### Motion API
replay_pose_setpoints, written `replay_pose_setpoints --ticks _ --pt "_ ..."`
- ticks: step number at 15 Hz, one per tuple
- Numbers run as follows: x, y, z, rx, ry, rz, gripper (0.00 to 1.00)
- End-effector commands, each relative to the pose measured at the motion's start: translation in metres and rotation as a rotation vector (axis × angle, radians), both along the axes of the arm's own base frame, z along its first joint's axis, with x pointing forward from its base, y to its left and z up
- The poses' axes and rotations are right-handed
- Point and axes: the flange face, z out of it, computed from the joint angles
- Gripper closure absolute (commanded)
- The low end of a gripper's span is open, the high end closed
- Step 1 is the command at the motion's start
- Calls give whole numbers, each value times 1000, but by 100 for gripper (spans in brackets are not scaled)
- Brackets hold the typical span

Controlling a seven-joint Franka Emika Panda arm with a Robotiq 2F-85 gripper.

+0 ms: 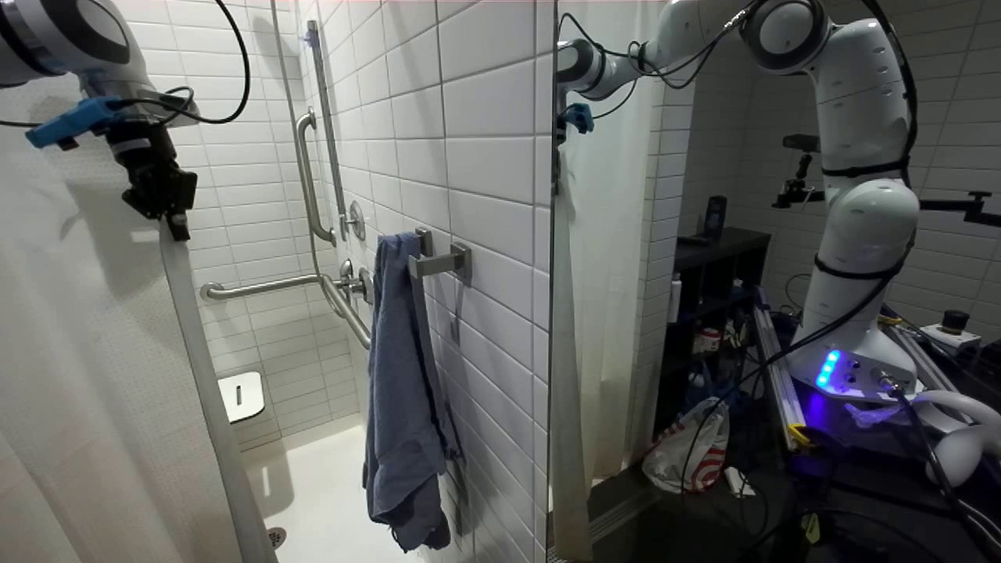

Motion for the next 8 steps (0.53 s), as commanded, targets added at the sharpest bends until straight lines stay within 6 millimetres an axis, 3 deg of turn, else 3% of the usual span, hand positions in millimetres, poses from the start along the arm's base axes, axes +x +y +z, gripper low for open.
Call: replay_pose_setpoints --ticks 1,8 --pt "-3 -1 3 -4 17 -18 100" --pt "-4 -1 2 -2 22 -22 100"
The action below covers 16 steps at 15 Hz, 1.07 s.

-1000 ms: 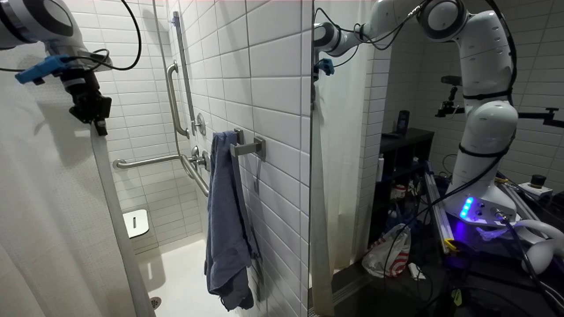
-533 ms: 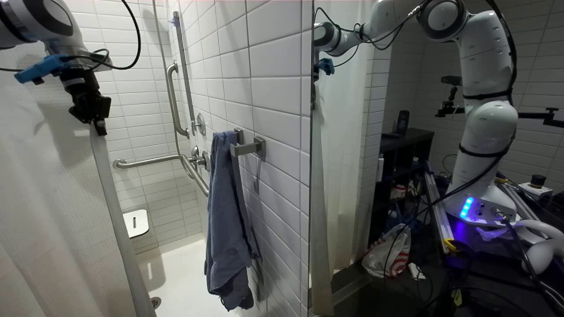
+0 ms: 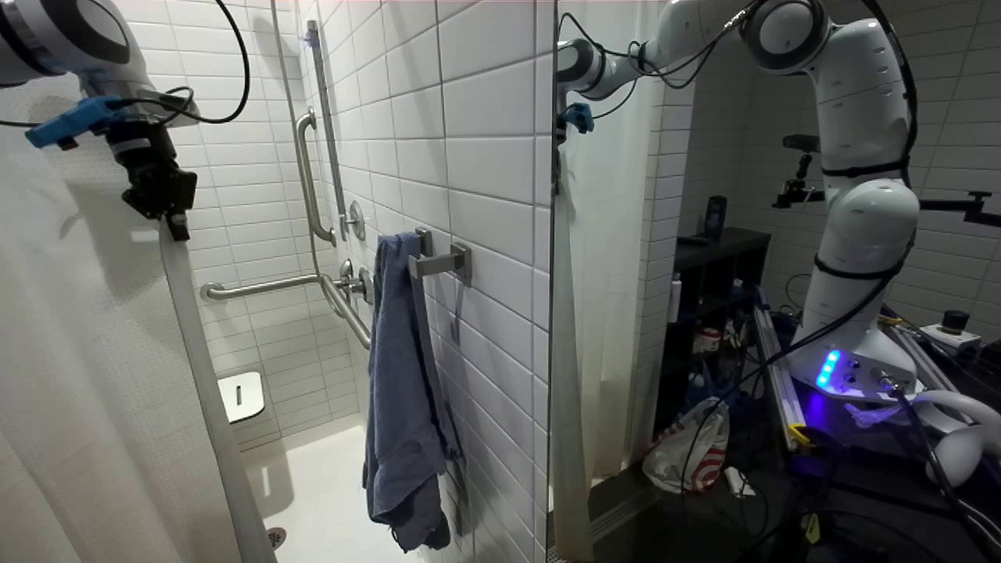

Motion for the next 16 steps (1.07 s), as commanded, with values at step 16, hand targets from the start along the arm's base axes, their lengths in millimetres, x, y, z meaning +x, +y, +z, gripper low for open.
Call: replay_pose_setpoints --ticks 16 --pt "0 0 1 -2 0 -12 98"
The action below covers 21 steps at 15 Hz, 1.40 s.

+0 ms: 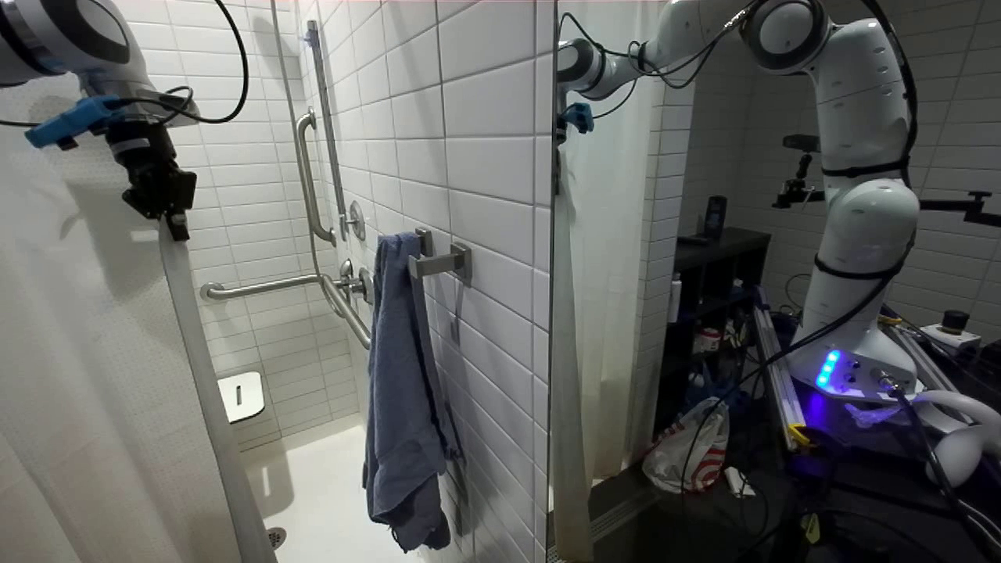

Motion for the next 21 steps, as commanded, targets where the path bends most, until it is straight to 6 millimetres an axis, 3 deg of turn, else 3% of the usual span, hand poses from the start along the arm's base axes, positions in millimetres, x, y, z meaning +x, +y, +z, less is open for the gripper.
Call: replay_pose_setpoints --ticks 1,8,21 --pt "0 0 1 0 1 0 98" --pt "8 -12 6 23 -77 -23 100" --pt "3 -110 25 17 -171 -150 100"
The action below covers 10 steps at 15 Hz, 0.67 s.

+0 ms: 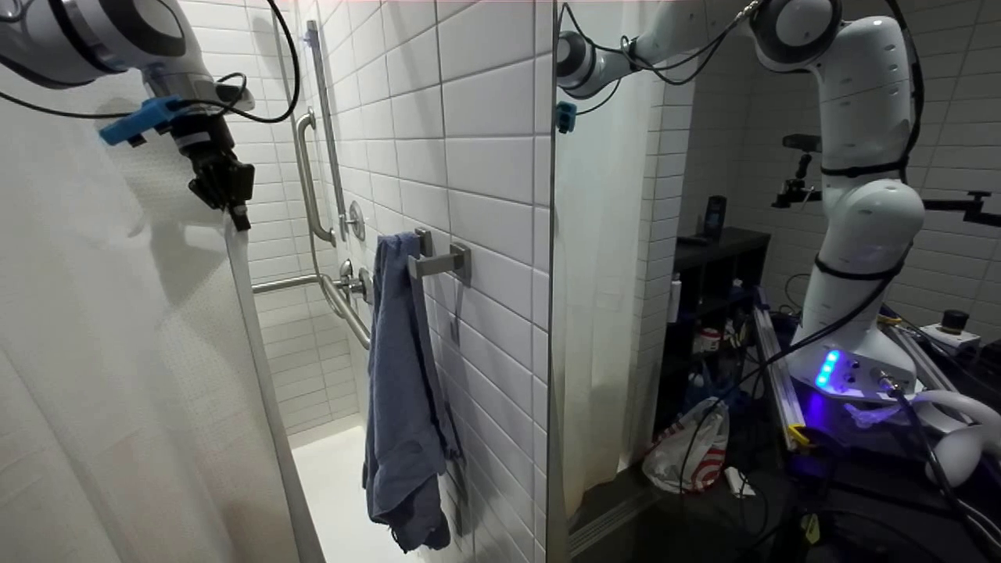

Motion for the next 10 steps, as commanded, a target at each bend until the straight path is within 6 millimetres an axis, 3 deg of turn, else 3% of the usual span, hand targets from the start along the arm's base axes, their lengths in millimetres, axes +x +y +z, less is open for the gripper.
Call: replay_pose_setpoints --ticks 1,6,10 --pt "-10 -32 14 12 -33 -45 100" --pt "-15 -85 24 11 -56 -129 100" --pt "-12 -107 27 17 -71 -173 100"
